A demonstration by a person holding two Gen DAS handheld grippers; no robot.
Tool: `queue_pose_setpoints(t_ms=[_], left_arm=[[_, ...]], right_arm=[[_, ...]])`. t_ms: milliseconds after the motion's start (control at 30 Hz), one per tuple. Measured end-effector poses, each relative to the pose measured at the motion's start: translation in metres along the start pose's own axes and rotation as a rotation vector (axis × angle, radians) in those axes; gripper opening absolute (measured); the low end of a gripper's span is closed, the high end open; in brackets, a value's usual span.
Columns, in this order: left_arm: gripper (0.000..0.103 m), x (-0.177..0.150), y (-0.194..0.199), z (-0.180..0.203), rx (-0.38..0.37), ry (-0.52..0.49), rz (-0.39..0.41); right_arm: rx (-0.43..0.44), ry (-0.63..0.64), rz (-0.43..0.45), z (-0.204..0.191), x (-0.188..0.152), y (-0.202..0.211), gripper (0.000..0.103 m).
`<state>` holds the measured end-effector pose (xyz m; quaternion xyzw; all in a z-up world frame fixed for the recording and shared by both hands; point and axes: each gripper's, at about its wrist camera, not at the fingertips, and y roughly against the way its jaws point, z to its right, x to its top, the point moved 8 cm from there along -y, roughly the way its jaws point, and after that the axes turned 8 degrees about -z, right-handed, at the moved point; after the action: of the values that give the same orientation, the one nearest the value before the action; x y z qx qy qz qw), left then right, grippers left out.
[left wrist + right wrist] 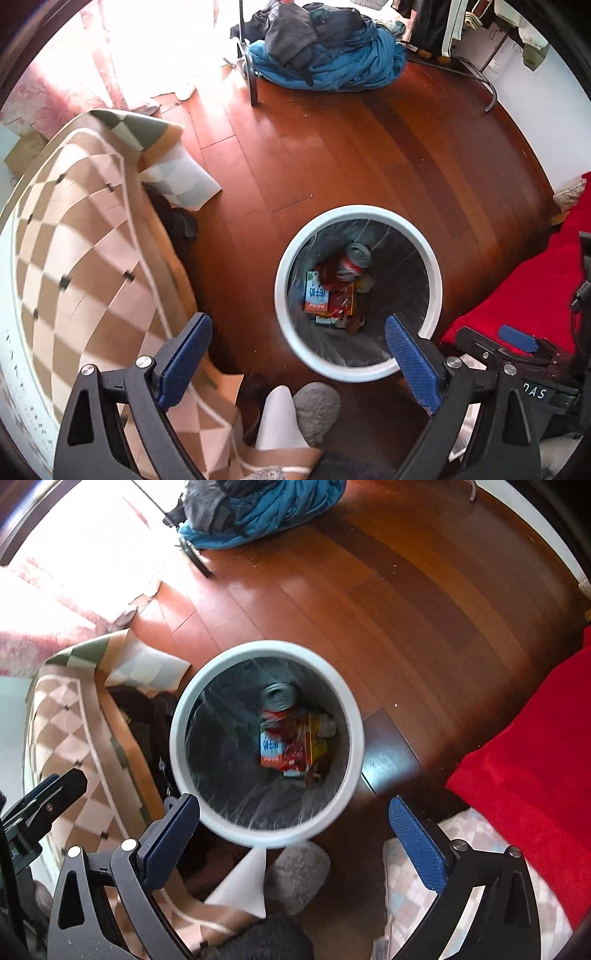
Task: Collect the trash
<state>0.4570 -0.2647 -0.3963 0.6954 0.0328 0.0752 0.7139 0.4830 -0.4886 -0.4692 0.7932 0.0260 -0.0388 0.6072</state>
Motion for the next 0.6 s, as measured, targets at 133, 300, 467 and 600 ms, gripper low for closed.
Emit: queue_pose_setpoints(t_ms=[133, 300, 467, 600], left_arm=[[0.096, -0.015, 0.022, -0.003, 0.003, 0.002, 0.020], [0.096, -0.035, 0.058, -0.002, -0.026, 0.001, 0.055], [0.096, -0.060, 0.108, -0.004, -0.033, -0.014, 0.117], [0.096, -0.080, 0.149, -0.002, -0.057, -0.035, 0.168]], right_arm=[[-0.009, 0.027, 0.000, -0.009, -0.022, 0.018, 0.103], [0.001, 0.056, 0.034, -0.022, -0.046, 0.056, 0.103], [0.039, 0.095, 0.085, -0.037, -0.080, 0.109, 0.103], [0.085, 0.115, 0.143, -0.048, -0.107, 0.157, 0.103]])
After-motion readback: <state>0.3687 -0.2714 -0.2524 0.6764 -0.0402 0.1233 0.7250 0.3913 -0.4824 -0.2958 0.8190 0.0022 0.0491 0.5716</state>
